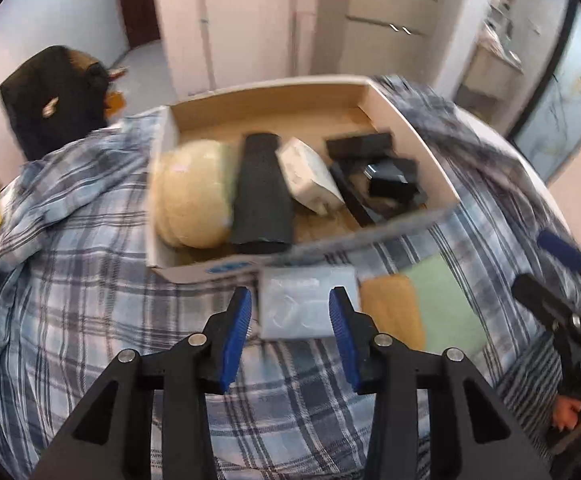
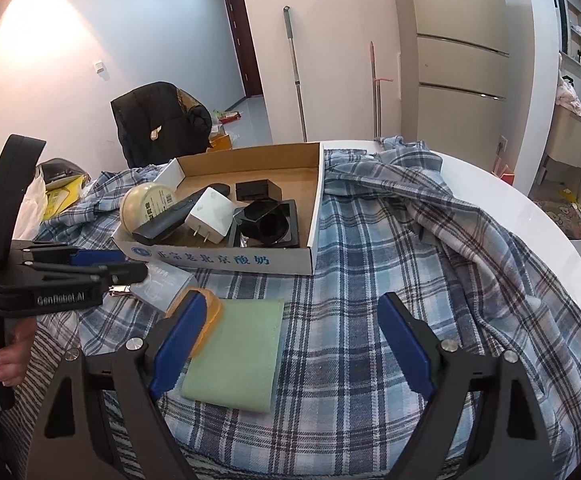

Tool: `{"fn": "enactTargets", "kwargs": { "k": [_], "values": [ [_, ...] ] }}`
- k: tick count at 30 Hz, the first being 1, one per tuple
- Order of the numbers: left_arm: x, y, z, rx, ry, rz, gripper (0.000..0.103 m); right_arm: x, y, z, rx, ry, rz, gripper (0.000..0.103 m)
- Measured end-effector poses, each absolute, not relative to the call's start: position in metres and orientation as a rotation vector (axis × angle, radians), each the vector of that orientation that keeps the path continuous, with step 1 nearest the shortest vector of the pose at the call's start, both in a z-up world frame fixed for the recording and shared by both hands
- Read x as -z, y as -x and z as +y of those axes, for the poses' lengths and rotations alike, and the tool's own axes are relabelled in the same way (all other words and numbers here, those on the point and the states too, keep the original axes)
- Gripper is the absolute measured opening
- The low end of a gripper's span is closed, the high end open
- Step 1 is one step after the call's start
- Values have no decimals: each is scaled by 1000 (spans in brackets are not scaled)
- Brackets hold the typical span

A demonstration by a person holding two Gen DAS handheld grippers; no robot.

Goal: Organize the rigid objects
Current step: 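Grasp the grey lighter-case box beside the cardboard box with the left gripper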

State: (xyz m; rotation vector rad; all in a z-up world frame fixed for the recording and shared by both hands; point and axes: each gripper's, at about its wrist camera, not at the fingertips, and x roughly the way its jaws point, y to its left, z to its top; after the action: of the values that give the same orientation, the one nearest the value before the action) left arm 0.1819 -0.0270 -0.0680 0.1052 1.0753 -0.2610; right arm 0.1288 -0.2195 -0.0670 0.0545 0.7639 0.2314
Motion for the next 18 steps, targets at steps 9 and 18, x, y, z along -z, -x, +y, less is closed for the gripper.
{"fn": "enactTargets", "kwargs": {
  "k": [9, 18],
  "values": [
    [80, -188, -32, 248, -131, 1114, 70, 68, -130, -221, -230, -67, 775, 86],
    [87, -190, -42, 233, -171, 1110, 70, 73, -133, -218, -242, -54, 801, 86]
  ]
}}
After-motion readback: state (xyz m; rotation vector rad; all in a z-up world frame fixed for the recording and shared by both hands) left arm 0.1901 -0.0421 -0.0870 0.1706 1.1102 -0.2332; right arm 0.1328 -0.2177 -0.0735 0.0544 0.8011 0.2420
